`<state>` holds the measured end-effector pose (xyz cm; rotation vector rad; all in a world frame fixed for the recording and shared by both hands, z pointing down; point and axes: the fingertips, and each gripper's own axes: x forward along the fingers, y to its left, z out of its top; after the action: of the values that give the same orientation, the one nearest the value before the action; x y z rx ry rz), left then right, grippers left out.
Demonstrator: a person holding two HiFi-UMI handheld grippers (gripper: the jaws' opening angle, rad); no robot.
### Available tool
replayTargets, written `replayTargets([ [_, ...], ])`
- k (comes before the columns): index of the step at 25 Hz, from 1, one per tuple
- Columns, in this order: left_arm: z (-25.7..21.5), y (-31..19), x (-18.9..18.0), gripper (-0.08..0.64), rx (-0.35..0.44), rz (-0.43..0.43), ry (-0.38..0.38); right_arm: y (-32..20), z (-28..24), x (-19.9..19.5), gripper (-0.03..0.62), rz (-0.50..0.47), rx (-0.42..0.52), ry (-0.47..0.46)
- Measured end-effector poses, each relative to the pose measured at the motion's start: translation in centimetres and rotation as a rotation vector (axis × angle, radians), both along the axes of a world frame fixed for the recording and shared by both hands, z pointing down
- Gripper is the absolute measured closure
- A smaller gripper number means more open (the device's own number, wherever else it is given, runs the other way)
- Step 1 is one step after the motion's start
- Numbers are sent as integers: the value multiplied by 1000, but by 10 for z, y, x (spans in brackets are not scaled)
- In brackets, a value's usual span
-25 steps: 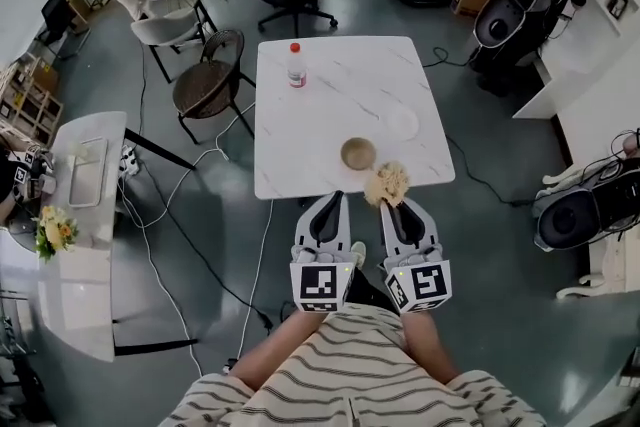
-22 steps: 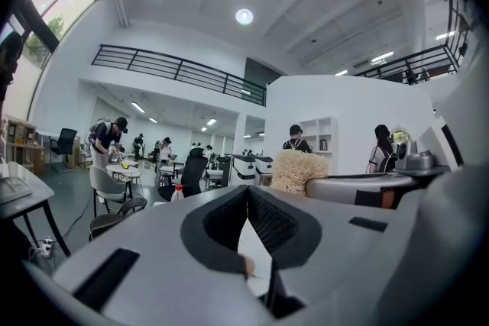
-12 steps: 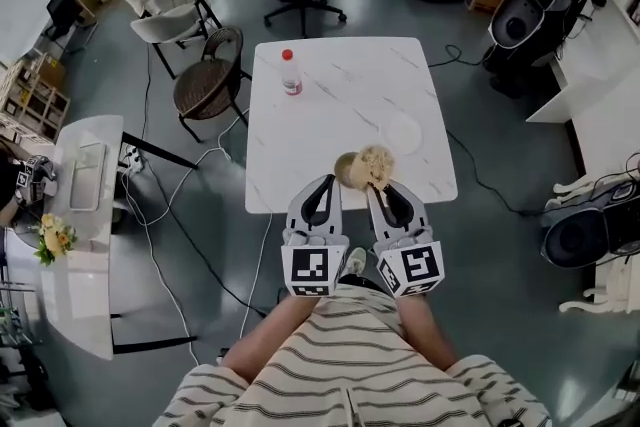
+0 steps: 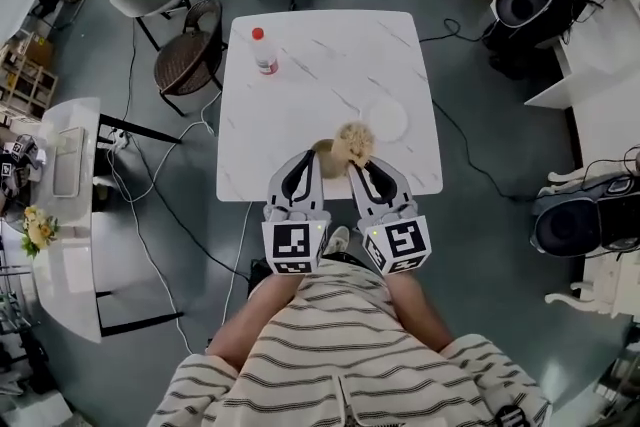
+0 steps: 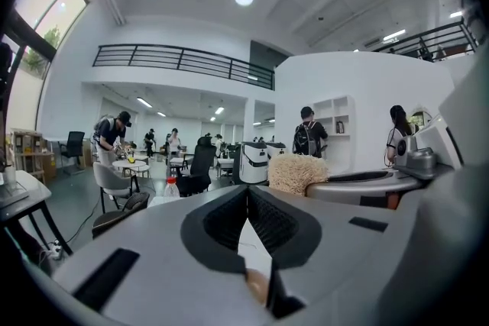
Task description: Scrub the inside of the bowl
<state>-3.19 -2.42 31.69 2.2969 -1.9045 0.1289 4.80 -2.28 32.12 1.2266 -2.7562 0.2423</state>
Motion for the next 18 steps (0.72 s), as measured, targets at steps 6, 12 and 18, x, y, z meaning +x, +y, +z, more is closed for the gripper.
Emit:
replayTargets([
  [6,23,-6,-1,554,-56,-35,-1,-10,23,-1,520,-39,-51,0],
  [12,46,-19,-18,554,-121,-35,7,-23,50,-14,520,-24,-118,21],
  [18,70,-31,-21,554,-188,-2,25,-30,75,-22,520,-17,-176,42],
])
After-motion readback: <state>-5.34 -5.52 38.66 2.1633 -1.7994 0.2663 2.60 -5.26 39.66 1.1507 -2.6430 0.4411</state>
